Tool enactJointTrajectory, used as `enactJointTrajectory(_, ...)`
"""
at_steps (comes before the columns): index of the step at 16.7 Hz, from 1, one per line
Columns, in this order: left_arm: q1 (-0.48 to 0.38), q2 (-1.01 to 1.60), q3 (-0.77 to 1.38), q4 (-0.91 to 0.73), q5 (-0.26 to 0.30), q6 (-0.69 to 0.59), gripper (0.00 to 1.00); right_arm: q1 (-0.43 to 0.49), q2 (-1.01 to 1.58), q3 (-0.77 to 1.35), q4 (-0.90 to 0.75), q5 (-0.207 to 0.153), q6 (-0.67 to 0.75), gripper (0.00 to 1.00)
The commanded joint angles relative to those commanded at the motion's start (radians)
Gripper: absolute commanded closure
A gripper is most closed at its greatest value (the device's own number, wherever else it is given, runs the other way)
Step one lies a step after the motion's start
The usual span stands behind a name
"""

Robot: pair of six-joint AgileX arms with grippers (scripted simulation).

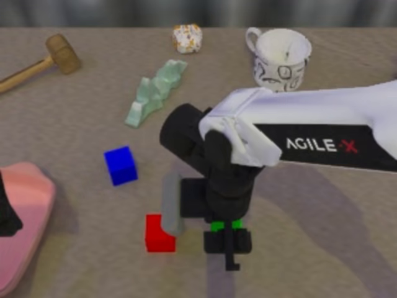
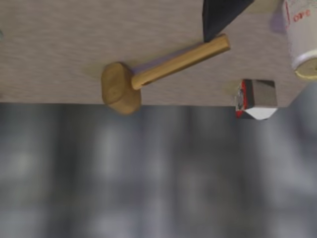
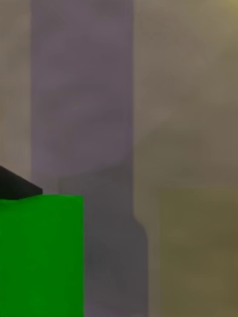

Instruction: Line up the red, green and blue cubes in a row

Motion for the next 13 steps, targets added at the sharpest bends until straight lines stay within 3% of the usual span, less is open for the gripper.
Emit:
enactJointTrajectory(2,0.000,0.000,0.000,0.000,0.000,0.000,0.00,0.000,0.000,0.000,0.000,0.000,0.000,1.00)
enactJointTrajectory(13,0.000,0.000,0.000,0.000,0.000,0.000,0.00,0.000,0.000,0.000,0.000,0.000,0.000,0.17)
